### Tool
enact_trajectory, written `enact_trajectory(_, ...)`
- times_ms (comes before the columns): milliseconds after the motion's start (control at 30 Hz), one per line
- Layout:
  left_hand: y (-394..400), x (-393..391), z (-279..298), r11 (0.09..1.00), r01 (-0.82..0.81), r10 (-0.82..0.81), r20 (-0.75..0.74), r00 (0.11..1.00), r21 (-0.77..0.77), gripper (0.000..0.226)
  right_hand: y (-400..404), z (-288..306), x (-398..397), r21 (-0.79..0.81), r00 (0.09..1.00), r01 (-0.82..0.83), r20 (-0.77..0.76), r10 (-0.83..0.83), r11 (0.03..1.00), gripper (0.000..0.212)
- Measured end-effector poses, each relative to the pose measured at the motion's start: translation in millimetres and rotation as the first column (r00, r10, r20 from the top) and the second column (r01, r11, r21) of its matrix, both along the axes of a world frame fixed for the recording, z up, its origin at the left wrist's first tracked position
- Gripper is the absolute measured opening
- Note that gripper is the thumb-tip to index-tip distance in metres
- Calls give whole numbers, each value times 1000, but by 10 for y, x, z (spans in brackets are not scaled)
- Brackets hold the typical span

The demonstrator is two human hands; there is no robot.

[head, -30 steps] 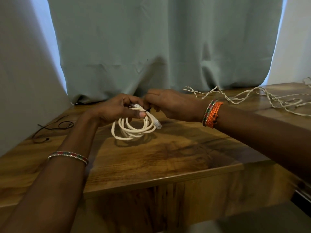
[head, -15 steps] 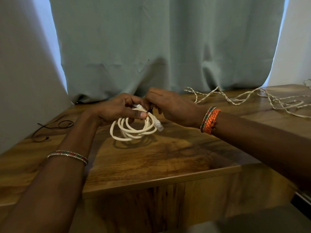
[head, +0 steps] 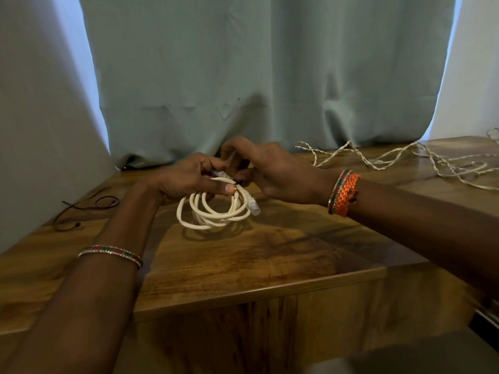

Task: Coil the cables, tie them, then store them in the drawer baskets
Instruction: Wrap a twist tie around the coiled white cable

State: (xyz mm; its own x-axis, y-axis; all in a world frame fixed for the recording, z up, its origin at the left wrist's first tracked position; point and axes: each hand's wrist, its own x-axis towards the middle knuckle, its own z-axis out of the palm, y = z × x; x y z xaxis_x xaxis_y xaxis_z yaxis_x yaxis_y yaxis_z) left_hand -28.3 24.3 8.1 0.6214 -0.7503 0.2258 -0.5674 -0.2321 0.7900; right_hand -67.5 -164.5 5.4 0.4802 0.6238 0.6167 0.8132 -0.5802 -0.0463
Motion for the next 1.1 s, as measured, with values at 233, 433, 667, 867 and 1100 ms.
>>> enact_trajectory(233, -34, -22, 7, 998, 2, -2, -3, 1000, 56, 21, -66, -25, -7, 99, 993, 4, -114, 7, 995, 42)
enact_trajectory(433, -21, -20, -6, 997, -23, 25, -29, 999, 79, 29, -70, -41, -22, -39, 1000, -8, -12, 7, 999, 47)
enact_trajectory(667, -23, -57, 8, 998, 52, -51, -71, 996, 18, 21, -46, -140, -63, 129, 995, -96, 54, 89, 987, 43)
enact_trajectory(867, -18, -70, 5, 998, 58, -56, -82, 995, 23, 28, 16, -208, -45, 238, 996, -86, 56, 75, 967, 40)
enact_trajectory(1100, -19, -80, 13, 996, 52, -49, -44, 998, 70, 40, 21, -260, -13, 321, 997, -75, 45, 63, 944, 41)
